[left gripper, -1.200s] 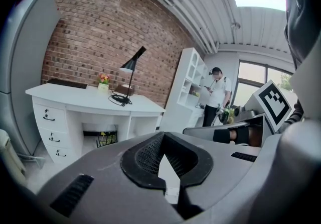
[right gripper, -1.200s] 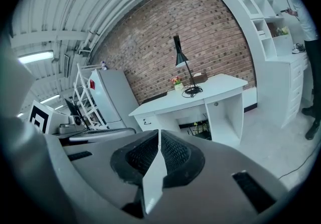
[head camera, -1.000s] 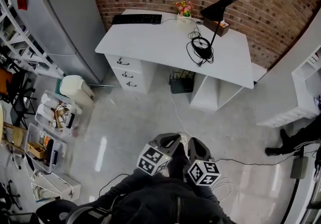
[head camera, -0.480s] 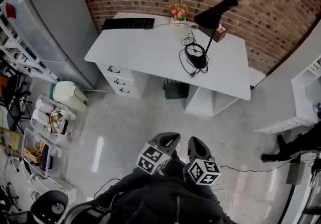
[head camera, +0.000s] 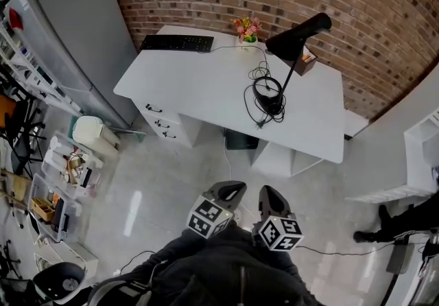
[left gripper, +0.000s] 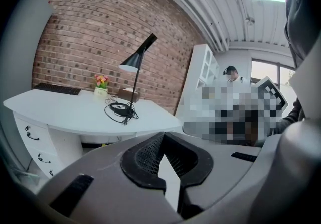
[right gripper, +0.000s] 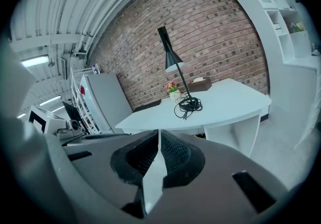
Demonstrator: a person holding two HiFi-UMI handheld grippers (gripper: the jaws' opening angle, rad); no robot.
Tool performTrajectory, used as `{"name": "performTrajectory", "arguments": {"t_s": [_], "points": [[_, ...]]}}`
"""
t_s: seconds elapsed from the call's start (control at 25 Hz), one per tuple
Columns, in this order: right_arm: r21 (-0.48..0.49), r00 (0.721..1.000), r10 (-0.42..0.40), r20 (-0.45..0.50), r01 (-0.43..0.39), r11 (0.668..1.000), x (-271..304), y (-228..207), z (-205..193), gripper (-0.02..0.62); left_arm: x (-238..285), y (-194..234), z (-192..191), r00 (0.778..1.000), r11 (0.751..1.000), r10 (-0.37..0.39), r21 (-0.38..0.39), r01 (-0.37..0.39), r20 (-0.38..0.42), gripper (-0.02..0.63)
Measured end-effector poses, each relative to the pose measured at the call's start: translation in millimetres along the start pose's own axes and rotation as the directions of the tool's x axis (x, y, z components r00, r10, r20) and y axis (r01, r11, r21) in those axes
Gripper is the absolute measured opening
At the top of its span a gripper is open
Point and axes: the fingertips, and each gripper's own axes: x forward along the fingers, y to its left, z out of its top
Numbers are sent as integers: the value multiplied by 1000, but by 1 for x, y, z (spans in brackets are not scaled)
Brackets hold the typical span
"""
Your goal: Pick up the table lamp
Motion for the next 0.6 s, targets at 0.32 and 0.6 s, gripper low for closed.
{"name": "performTrajectory", "arguments": {"t_s": [0.32,0.6], "points": [[-2,1000,-7,24,7,1000,31,-42,29,18,43,30,22,999,999,25,-40,-23,30,6],[15,999,-29,25,28,999,52,-72,48,19,76,37,37,1000,1000,12,-25,-11,19,6]]}}
